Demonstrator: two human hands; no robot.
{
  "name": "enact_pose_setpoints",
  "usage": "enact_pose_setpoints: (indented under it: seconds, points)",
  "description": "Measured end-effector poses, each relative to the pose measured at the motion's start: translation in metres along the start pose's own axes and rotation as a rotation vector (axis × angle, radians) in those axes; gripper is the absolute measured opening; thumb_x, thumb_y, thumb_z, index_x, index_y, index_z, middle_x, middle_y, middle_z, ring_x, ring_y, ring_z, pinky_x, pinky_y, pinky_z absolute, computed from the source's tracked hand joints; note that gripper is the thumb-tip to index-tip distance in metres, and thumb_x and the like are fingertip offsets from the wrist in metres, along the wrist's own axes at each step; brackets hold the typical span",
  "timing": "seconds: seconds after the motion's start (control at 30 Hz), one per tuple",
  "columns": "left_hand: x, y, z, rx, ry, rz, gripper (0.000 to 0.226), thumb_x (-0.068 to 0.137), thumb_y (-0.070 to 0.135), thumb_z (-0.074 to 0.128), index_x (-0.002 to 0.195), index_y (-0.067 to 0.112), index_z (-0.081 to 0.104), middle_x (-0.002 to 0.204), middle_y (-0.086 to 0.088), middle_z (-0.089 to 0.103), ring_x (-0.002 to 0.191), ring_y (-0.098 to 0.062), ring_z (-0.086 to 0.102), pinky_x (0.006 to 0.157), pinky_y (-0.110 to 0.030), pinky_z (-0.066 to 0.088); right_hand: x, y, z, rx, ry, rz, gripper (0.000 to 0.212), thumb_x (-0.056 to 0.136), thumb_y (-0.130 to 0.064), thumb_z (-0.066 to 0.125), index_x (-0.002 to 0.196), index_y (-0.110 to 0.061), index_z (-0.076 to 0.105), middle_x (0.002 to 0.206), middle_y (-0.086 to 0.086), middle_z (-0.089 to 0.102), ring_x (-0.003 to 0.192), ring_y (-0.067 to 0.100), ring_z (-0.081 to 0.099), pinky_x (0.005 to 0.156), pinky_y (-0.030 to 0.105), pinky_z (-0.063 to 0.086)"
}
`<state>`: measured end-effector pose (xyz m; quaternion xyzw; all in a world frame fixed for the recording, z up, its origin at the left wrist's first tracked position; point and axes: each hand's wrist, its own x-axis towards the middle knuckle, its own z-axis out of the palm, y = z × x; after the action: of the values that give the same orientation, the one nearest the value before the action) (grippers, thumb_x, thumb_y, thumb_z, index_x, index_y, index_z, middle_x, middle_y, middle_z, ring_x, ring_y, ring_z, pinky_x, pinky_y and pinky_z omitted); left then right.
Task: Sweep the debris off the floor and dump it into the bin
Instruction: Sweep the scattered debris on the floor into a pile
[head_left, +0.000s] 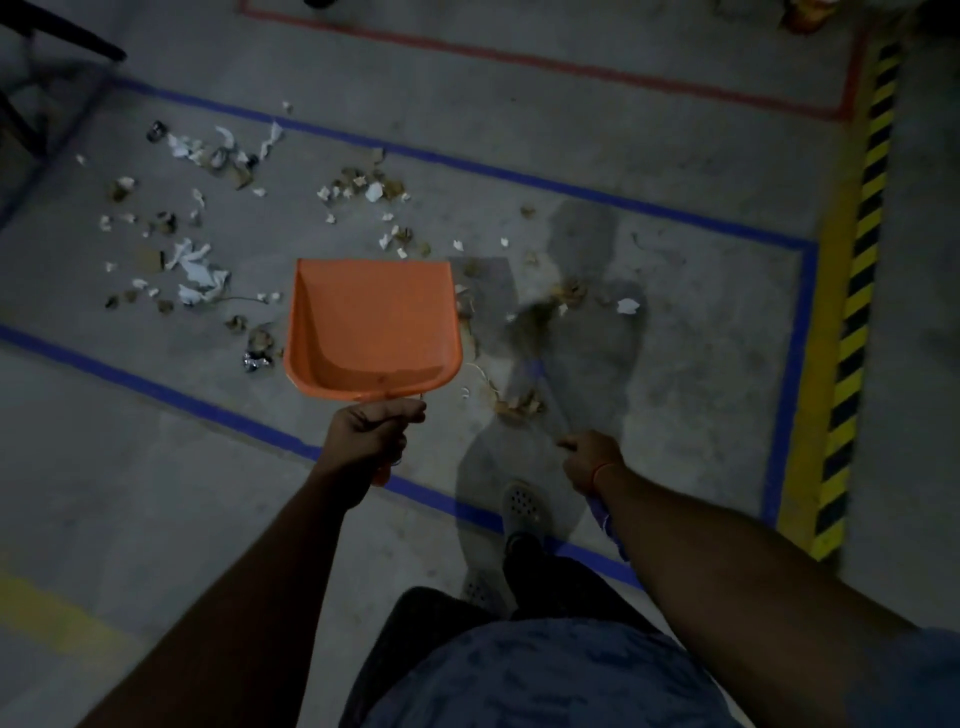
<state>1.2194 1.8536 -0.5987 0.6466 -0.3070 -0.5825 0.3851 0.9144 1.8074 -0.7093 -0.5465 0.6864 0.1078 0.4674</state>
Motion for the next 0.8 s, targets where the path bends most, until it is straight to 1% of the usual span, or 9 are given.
enact_pose_setpoints:
  seconds: [0.13, 0.23, 0.33, 0.43, 0.53, 0.6, 0.67, 0.73, 0.8]
  points:
    - [0.019, 0.010, -0.002, -0.009, -0.025, 0.006, 0.025, 0.099, -0.004, 0.050, 0.109, 0.000, 0.073, 0.081, -0.009, 0.072, 0.047, -0.013, 0.045, 0.044, -0.021, 0.033, 0.009, -0.010, -0.009, 0.069, 0.016, -0.081, 0.049, 0.085, -0.006, 0.054, 0.131, -0.021, 0.061, 0.139, 0.010, 0.057, 0.127, 0.030, 0.052, 0.109, 0.035, 0.042]
    - [0.033, 0.018, -0.008, 0.027, -0.090, -0.023, 0.026, 0.100, -0.003, 0.048, 0.109, 0.001, 0.072, 0.063, -0.003, 0.064, 0.042, -0.010, 0.042, 0.039, -0.017, 0.031, 0.010, -0.017, -0.015, 0.113, 0.095, -0.100, 0.048, 0.086, -0.004, 0.055, 0.130, -0.019, 0.063, 0.137, 0.010, 0.058, 0.127, 0.029, 0.053, 0.109, 0.032, 0.041]
    - [0.047, 0.026, -0.019, 0.055, -0.130, -0.049, 0.024, 0.099, 0.002, 0.053, 0.106, 0.007, 0.076, 0.060, -0.012, 0.051, 0.044, -0.015, 0.038, 0.040, -0.019, 0.027, 0.007, -0.020, -0.020, 0.202, 0.214, -0.052, 0.045, 0.085, -0.006, 0.060, 0.129, -0.017, 0.064, 0.135, 0.011, 0.059, 0.123, 0.029, 0.056, 0.107, 0.029, 0.042]
    - [0.057, 0.032, -0.024, 0.056, -0.121, -0.076, 0.023, 0.099, 0.005, 0.055, 0.104, 0.009, 0.077, 0.059, -0.010, 0.051, 0.046, -0.016, 0.039, 0.042, -0.020, 0.025, 0.009, -0.013, -0.029, 0.248, 0.298, 0.018, 0.049, 0.080, -0.013, 0.070, 0.129, -0.013, 0.064, 0.133, 0.014, 0.061, 0.122, 0.032, 0.057, 0.108, 0.033, 0.043]
    - [0.062, 0.036, -0.023, 0.067, -0.126, -0.068, 0.022, 0.098, 0.004, 0.055, 0.105, 0.007, 0.076, 0.061, -0.006, 0.058, 0.045, -0.014, 0.041, 0.040, -0.019, 0.027, 0.015, 0.001, -0.038, 0.256, 0.350, 0.132, 0.049, 0.080, -0.011, 0.069, 0.128, -0.013, 0.064, 0.130, 0.016, 0.062, 0.117, 0.036, 0.059, 0.105, 0.039, 0.047]
    - [0.064, 0.038, -0.021, 0.072, -0.136, -0.065, 0.022, 0.098, 0.002, 0.055, 0.107, 0.005, 0.074, 0.062, -0.001, 0.062, 0.043, -0.011, 0.042, 0.040, -0.019, 0.027, 0.021, 0.011, -0.044, 0.300, 0.370, 0.199, 0.045, 0.082, -0.009, 0.067, 0.127, -0.012, 0.065, 0.127, 0.018, 0.063, 0.111, 0.037, 0.062, 0.100, 0.042, 0.050]
    - [0.065, 0.038, -0.019, 0.067, -0.149, -0.070, 0.022, 0.099, 0.000, 0.053, 0.108, 0.003, 0.073, 0.061, 0.002, 0.063, 0.042, -0.009, 0.041, 0.041, -0.018, 0.026, 0.026, 0.021, -0.050, 0.354, 0.363, 0.260, 0.042, 0.084, -0.008, 0.065, 0.126, -0.011, 0.065, 0.122, 0.020, 0.065, 0.100, 0.038, 0.066, 0.090, 0.044, 0.057]
    - [0.066, 0.036, -0.017, 0.075, -0.152, -0.069, 0.022, 0.099, 0.001, 0.052, 0.108, 0.003, 0.073, 0.058, 0.002, 0.059, 0.043, -0.010, 0.039, 0.043, -0.019, 0.023, 0.031, 0.027, -0.056, 0.376, 0.334, 0.300, 0.039, 0.085, -0.007, 0.063, 0.124, -0.010, 0.066, 0.117, 0.020, 0.066, 0.089, 0.038, 0.068, 0.079, 0.045, 0.060]
    - [0.068, 0.035, -0.016, 0.090, -0.153, -0.064, 0.021, 0.099, 0.004, 0.054, 0.106, 0.005, 0.074, 0.055, -0.001, 0.055, 0.043, -0.013, 0.038, 0.043, -0.020, 0.022, 0.033, 0.028, -0.061, 0.363, 0.298, 0.338, 0.035, 0.087, -0.006, 0.062, 0.121, -0.009, 0.066, 0.116, 0.019, 0.066, 0.082, 0.038, 0.068, 0.073, 0.044, 0.061]
